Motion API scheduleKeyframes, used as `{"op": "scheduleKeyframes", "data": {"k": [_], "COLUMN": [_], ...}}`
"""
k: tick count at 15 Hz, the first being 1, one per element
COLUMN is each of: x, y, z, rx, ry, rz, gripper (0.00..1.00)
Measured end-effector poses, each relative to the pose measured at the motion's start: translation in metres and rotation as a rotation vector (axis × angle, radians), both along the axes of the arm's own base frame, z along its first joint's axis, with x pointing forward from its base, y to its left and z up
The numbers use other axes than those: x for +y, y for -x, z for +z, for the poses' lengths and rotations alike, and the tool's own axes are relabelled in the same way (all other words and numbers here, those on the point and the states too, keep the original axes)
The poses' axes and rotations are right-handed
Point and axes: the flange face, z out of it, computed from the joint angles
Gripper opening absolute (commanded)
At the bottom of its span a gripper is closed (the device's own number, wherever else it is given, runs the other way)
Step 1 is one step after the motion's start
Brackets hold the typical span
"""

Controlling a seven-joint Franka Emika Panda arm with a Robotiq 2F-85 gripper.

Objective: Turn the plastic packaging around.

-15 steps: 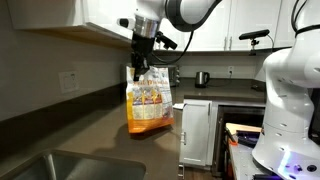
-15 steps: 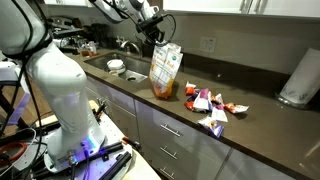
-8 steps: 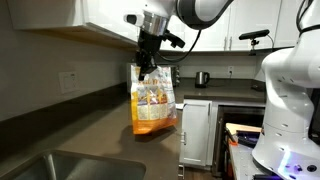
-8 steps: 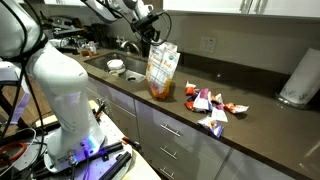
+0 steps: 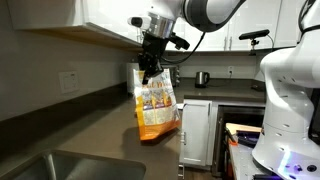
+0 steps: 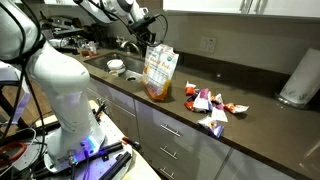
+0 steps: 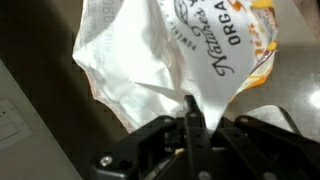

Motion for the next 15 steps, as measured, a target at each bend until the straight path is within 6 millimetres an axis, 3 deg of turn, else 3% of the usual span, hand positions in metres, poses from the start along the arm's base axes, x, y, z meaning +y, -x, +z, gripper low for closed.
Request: {"op": "scheduleKeyframes", "data": {"k": [12, 13, 15], "x": [0.015, 0.016, 0.018], "y": [0.001, 0.001, 0.001], "z": [-0.003, -0.004, -0.006], "rx": [-0.018, -0.012, -0.006], "ry": [0.033, 0.046, 0.070], "rz": [0.188, 0.211, 0.251], "gripper": [0.00, 0.26, 0.33]}}
